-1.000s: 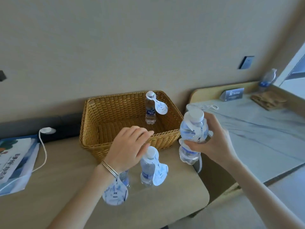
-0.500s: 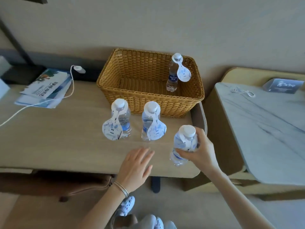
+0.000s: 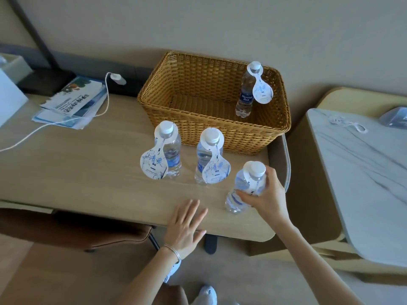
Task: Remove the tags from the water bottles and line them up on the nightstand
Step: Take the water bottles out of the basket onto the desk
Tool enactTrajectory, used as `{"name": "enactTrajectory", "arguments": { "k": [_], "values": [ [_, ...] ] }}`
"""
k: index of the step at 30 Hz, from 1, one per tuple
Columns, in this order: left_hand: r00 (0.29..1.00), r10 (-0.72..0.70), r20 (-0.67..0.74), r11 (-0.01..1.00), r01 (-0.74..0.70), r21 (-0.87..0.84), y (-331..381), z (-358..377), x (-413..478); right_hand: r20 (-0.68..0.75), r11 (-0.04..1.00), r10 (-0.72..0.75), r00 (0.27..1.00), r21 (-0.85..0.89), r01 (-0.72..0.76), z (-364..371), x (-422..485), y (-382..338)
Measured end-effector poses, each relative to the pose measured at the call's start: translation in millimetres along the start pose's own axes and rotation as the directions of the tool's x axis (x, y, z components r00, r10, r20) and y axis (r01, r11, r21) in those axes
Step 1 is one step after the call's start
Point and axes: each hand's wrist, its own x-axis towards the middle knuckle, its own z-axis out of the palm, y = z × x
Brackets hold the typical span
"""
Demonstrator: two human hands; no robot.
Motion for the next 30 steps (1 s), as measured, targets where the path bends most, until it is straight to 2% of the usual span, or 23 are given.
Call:
{"name": "enactTrajectory", "arguments": {
  "k": [7,15,20,25,30],
  "values": [
    [1.0,-0.003,-0.005,1.0,0.003,0.017,-1,4,1,-0.02,1.0,0.002,1.0,-0.026,-0.002,7,32,4],
    [1.0,0.0,-0.019,1.0,0.0,0.017,0,4,0,0.007,1.0,0.004,1.0,0.027,-0.004,10,52,8],
    [1.0,0.0,-0.023,0.999,0.001,0.041,0,4,1,0.028,1.0,-0.004,1.0,0.028,0.003,8,47,10],
    [0.999,-0.001,-0.038,0.998,0.003,0.067,5,3,1,0.067,0.997,-0.06,0.996,-0.048,0.063,1,35,16],
    [1.0,0.014,-0.016,0.999,-0.013,0.036,4,-6,1,0.093,0.995,-0.058,0.994,-0.079,0.066,-22,12,25]
  ]
}}
